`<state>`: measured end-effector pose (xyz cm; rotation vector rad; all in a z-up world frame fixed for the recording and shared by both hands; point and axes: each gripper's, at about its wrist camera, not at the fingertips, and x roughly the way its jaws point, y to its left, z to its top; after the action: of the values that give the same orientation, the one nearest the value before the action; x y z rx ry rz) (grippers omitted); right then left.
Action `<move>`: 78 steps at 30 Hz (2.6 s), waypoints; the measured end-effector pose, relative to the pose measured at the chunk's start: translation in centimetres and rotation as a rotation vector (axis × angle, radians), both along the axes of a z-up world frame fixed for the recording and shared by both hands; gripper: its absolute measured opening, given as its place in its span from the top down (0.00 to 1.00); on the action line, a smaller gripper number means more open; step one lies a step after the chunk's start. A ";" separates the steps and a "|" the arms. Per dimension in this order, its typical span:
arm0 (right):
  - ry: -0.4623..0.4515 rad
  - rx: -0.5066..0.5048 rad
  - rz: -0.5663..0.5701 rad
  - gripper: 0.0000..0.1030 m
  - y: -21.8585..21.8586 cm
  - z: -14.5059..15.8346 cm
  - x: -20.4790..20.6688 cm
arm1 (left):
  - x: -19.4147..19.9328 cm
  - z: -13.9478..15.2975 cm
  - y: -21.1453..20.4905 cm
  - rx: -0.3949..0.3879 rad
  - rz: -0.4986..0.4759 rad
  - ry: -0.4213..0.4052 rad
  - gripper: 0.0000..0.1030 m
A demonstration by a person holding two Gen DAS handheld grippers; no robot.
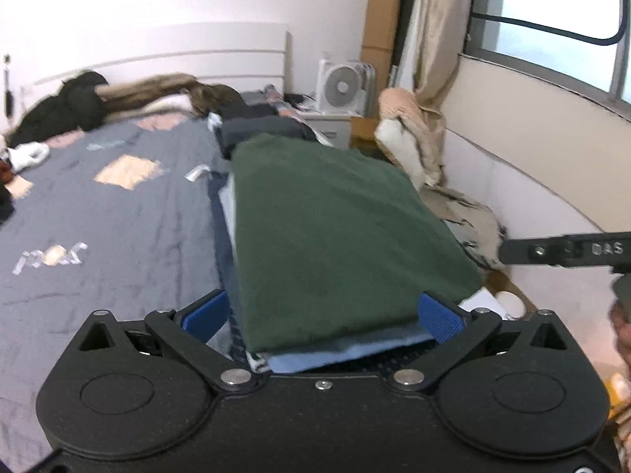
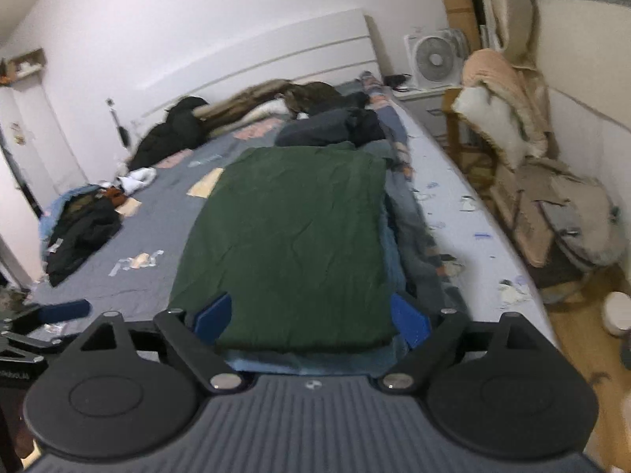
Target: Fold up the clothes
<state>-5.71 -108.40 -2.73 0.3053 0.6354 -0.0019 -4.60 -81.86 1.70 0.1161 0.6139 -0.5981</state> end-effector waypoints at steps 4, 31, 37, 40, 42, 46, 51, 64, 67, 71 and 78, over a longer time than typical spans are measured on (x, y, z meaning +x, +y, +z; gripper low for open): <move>-0.010 -0.012 0.005 0.15 1.2 1.5 -0.8 | 0.0 0.8 -0.7 0.071 0.029 0.002 0.00; 0.039 -0.119 0.138 0.15 4.8 8.0 -1.4 | -3.8 7.2 0.4 0.177 0.125 0.077 0.00; 0.046 -0.102 0.129 0.15 4.6 8.3 -2.2 | -4.6 7.1 0.5 0.175 0.116 0.110 0.00; 0.057 -0.113 0.135 0.15 4.7 8.4 -2.4 | -4.9 7.1 0.5 0.182 0.110 0.113 0.00; 0.065 -0.121 0.138 0.15 4.7 8.6 -2.6 | -5.1 7.1 0.5 0.193 0.102 0.117 0.00; 0.068 -0.145 0.142 0.15 4.9 9.0 -3.0 | -5.5 7.2 0.3 0.205 0.100 0.106 0.00; 0.069 -0.152 0.146 0.15 4.8 9.2 -3.3 | -5.8 7.4 0.2 0.205 0.094 0.099 0.00; 0.076 -0.160 0.150 0.15 4.8 9.0 -3.1 | -5.5 7.4 0.1 0.207 0.095 0.096 0.00; 0.078 -0.165 0.154 0.15 5.0 9.0 -3.2 | -5.5 7.4 0.2 0.207 0.095 0.096 0.00; 0.081 -0.172 0.158 0.15 5.0 9.1 -3.2 | -5.4 7.4 0.0 0.210 0.090 0.096 0.00; 0.090 -0.183 0.160 0.15 5.1 9.1 -3.2 | -5.7 7.3 0.2 0.199 0.078 0.110 0.00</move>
<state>-8.88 -103.34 6.34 0.0777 0.7423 0.0799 -10.27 -81.71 8.98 0.2457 0.7810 -0.4688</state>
